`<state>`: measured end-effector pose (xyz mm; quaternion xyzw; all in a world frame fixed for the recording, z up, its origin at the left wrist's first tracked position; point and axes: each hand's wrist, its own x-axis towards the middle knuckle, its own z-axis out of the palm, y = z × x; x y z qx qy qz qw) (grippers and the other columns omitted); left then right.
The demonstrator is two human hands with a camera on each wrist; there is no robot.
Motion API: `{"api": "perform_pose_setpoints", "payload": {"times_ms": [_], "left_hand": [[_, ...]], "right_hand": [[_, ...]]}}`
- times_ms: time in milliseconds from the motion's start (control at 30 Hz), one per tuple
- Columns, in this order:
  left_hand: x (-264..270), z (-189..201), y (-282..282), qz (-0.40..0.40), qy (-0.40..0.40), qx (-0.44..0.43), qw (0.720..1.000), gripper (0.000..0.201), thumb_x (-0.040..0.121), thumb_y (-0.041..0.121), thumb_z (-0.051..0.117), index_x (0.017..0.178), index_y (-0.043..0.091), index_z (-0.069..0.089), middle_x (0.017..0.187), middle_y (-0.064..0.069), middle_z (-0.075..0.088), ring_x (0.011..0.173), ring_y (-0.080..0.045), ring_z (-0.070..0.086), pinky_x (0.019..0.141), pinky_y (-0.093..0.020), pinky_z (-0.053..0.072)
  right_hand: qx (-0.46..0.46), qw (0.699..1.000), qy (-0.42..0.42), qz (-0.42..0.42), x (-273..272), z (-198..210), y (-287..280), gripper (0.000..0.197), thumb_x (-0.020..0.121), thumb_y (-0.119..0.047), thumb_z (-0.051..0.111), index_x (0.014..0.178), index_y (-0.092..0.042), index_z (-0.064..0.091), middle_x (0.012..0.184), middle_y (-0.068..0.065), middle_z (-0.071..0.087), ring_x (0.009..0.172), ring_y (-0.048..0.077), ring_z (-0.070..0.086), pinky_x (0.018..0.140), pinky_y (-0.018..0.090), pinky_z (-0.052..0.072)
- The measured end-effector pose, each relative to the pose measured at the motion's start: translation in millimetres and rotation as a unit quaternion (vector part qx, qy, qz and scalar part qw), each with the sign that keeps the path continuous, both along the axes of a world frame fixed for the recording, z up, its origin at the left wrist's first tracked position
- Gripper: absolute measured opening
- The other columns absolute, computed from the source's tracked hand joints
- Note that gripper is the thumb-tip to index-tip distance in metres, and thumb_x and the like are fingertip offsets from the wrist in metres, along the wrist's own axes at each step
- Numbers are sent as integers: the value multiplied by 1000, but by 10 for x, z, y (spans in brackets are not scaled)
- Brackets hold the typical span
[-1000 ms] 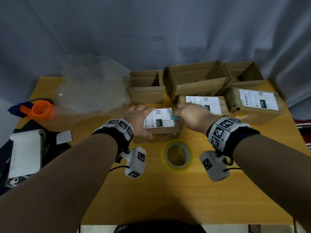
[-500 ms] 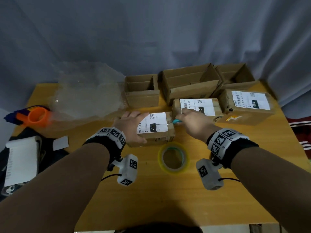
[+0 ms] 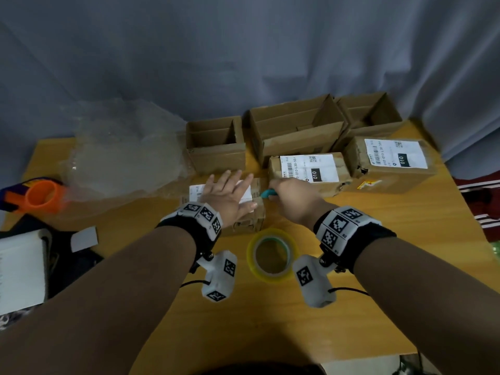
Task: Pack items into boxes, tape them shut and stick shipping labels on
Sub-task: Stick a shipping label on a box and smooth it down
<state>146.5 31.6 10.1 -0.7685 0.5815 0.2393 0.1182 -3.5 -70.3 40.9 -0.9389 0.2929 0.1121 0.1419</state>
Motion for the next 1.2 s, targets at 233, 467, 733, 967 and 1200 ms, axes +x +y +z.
{"api": "perform_pose_setpoints", "payload": {"times_ms": [233, 467, 733, 967, 1200], "left_hand": [[55, -50, -7, 0, -1, -6, 1000, 88, 81, 79, 23, 146, 38, -19, 159, 5, -13, 146, -23, -11, 116, -50, -7], [55, -78, -29, 63, -8, -32, 997, 120, 60, 92, 38, 147, 32, -19, 158, 3, 0, 144, -26, 4, 115, -53, 1], [50, -73, -98, 109, -33, -45, 992, 119, 59, 92, 39, 149, 29, -6, 152, -2, 18, 137, -28, 21, 110, -53, 15], [100, -37, -149, 112, -22, -42, 993, 111, 52, 91, 48, 140, 32, 15, 137, 0, 33, 125, -26, 34, 102, -48, 27], [73, -26, -143, 114, -29, -34, 992, 114, 53, 92, 47, 143, 30, 13, 140, -3, 31, 126, -29, 33, 103, -51, 27]], "right_hand": [[78, 994, 8, -77, -351, -172, -203, 31, 98, -23, 49, 126, -11, 51, 121, 12, 60, 107, 28, 58, 81, 30, 42], [353, 874, -205, -262, -5, -183, -75, 24, 97, -17, 52, 119, -8, 57, 90, 9, 63, 73, 18, 63, 72, 32, 58], [336, 878, -195, -280, 256, -205, -116, 24, 98, -16, 50, 119, -8, 56, 84, 7, 61, 63, 15, 63, 52, 24, 56], [265, 926, -134, -233, 378, -167, -249, 29, 96, -24, 53, 121, -13, 58, 103, 12, 63, 89, 28, 63, 76, 41, 58], [302, 926, -109, -200, 312, -54, -276, 24, 96, -19, 52, 118, -11, 60, 76, 2, 53, 64, 18, 55, 52, 27, 48]]}}
